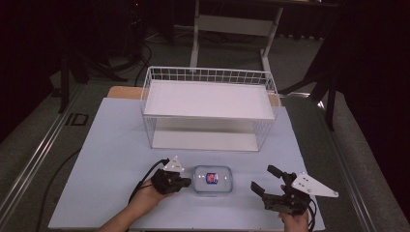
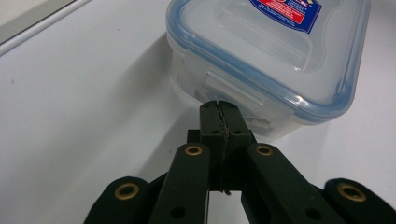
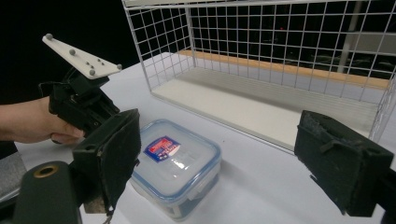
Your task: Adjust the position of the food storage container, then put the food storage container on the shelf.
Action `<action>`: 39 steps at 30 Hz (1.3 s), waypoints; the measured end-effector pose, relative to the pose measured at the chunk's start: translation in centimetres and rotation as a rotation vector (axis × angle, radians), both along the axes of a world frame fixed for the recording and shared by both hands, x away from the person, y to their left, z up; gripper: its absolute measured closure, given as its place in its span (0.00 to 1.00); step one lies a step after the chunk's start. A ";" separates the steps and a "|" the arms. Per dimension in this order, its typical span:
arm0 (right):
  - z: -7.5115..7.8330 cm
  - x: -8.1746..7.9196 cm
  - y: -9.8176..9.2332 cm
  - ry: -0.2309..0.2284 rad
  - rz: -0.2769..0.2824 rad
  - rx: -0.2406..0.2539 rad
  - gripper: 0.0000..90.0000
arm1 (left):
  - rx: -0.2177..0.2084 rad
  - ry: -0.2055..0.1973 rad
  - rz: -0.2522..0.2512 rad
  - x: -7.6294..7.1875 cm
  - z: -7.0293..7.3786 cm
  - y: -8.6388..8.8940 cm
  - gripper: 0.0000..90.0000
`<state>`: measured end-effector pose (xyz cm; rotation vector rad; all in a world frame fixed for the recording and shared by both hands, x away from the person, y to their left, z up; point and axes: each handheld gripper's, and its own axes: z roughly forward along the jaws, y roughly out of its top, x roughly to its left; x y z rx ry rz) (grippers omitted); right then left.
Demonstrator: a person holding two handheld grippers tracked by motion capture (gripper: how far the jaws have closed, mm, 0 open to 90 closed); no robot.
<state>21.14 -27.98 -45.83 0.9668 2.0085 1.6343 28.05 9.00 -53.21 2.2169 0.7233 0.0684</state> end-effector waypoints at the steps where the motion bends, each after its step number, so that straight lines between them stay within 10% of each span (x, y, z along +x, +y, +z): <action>1: 0.0 0.0 0.0 0.000 0.000 -0.001 0.16 | 0.004 -0.007 -0.003 0.0 0.0 -0.1 1.00; 9: -0.1 -0.1 0.2 -0.010 0.005 -0.002 0.15 | 0.010 -0.010 -0.004 -0.5 0.6 1.1 0.92; 26: -0.3 0.0 1.8 -0.001 0.007 -0.132 0.18 | -0.236 -0.054 0.084 -3.1 4.7 5.3 0.03; 31: -0.4 0.2 2.7 0.050 0.099 -0.124 0.20 | -0.266 -0.068 0.086 -3.3 5.6 4.4 0.02; 39: 0.0 1.1 3.8 0.123 0.051 -0.175 0.14 | -0.274 0.007 0.109 -2.2 7.1 1.9 0.02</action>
